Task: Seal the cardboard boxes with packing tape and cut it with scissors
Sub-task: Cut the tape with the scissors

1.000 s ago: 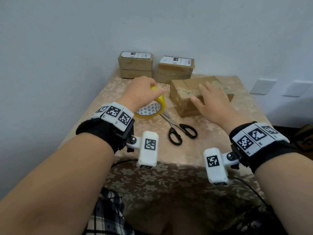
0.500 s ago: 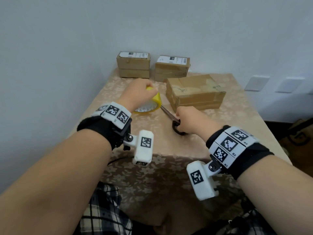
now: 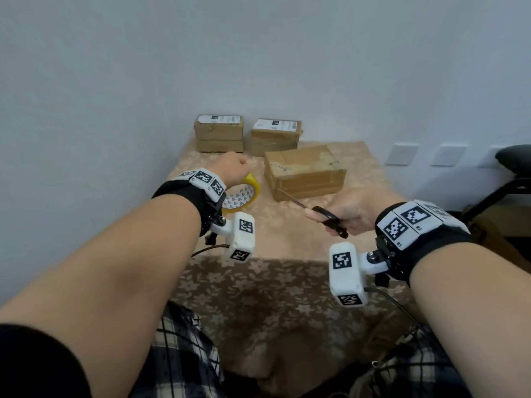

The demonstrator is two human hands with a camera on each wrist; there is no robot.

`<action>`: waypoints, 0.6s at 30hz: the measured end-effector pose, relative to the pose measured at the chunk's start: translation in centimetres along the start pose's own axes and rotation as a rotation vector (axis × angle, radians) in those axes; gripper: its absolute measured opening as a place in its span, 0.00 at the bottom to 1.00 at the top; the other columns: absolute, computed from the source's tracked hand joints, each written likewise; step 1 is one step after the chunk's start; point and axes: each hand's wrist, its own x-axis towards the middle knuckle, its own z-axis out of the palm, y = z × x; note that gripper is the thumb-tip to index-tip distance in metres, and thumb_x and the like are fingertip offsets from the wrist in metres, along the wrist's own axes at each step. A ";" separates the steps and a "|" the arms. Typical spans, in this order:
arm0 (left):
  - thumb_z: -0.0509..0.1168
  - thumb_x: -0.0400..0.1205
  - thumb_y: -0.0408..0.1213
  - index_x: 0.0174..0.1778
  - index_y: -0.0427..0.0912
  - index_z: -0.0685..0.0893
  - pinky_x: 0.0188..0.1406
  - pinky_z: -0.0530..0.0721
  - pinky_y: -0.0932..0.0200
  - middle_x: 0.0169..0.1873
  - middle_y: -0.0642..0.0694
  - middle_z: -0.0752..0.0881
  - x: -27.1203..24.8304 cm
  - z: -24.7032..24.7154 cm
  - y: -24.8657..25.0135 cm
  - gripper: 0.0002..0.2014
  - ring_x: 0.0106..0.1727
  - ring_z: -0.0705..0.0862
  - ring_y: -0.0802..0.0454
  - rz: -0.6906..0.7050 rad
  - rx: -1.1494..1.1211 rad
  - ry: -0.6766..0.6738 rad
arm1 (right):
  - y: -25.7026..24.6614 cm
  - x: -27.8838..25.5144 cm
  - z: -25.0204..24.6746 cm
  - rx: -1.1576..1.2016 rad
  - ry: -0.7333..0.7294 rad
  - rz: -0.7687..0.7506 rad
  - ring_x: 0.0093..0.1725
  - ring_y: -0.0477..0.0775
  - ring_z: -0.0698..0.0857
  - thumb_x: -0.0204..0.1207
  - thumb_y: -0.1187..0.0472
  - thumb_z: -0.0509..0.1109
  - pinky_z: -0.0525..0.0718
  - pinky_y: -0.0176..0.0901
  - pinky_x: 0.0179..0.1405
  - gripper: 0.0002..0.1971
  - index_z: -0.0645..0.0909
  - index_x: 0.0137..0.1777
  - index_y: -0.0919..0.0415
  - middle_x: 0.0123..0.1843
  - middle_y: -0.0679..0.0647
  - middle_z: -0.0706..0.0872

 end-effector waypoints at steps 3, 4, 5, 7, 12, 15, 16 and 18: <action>0.58 0.80 0.34 0.36 0.41 0.75 0.33 0.66 0.56 0.37 0.42 0.76 0.3 -0.1 -0.4 0.06 0.39 0.72 0.50 -0.005 -0.039 -0.025 | -0.2 0.0 0.8 0.089 -0.149 -0.006 0.37 0.47 0.71 0.54 0.32 0.71 0.63 0.39 0.36 0.29 0.74 0.45 0.55 0.34 0.50 0.76; 0.58 0.80 0.34 0.36 0.41 0.75 0.32 0.65 0.56 0.37 0.42 0.76 0.4 -0.1 -0.5 0.07 0.39 0.72 0.49 0.000 -0.035 -0.035 | -0.4 0.3 1.1 0.125 -0.160 -0.017 0.37 0.47 0.72 0.55 0.32 0.71 0.64 0.39 0.37 0.30 0.74 0.46 0.55 0.35 0.50 0.76; 0.58 0.80 0.35 0.36 0.41 0.76 0.32 0.65 0.56 0.36 0.42 0.76 0.5 -0.1 -0.5 0.07 0.39 0.72 0.49 0.007 -0.021 -0.042 | -0.6 0.7 1.5 0.161 -0.157 -0.023 0.37 0.47 0.73 0.59 0.32 0.70 0.65 0.39 0.37 0.29 0.74 0.47 0.55 0.35 0.50 0.77; 0.57 0.81 0.35 0.37 0.40 0.75 0.33 0.64 0.55 0.36 0.41 0.75 0.8 -0.2 -0.4 0.08 0.38 0.71 0.49 0.012 0.026 -0.056 | -0.9 1.7 2.2 0.224 -0.128 -0.023 0.38 0.47 0.75 0.69 0.34 0.68 0.67 0.39 0.37 0.25 0.75 0.47 0.56 0.37 0.51 0.79; 0.52 0.85 0.35 0.42 0.35 0.78 0.39 0.68 0.54 0.35 0.39 0.77 1.5 -0.8 0.7 0.13 0.42 0.74 0.45 0.011 0.226 -0.119 | -1.6 3.6 3.7 0.351 -0.120 -0.045 0.41 0.51 0.76 0.74 0.38 0.68 0.71 0.42 0.40 0.21 0.76 0.46 0.58 0.42 0.54 0.78; 0.50 0.86 0.37 0.48 0.31 0.82 0.41 0.72 0.55 0.39 0.37 0.80 2.4 -0.6 0.9 0.17 0.42 0.78 0.43 -0.012 0.270 -0.144 | -2.4 4.4 4.3 0.394 -0.086 -0.061 0.40 0.52 0.77 0.75 0.39 0.69 0.71 0.42 0.34 0.19 0.75 0.44 0.56 0.41 0.54 0.77; 0.51 0.86 0.38 0.48 0.31 0.83 0.42 0.73 0.56 0.39 0.38 0.80 2.6 -0.6 0.9 0.17 0.42 0.78 0.43 -0.030 0.276 -0.133 | -2.7 4.6 4.4 0.403 -0.070 -0.070 0.40 0.52 0.78 0.74 0.40 0.70 0.72 0.43 0.34 0.19 0.74 0.43 0.57 0.40 0.54 0.77; 0.54 0.85 0.42 0.44 0.32 0.83 0.39 0.73 0.56 0.34 0.42 0.80 2.9 -0.4 0.8 0.18 0.39 0.78 0.43 -0.013 0.311 -0.126 | -3.1 5.0 4.5 0.420 -0.040 -0.088 0.39 0.53 0.79 0.73 0.39 0.71 0.73 0.43 0.33 0.22 0.74 0.43 0.59 0.39 0.55 0.78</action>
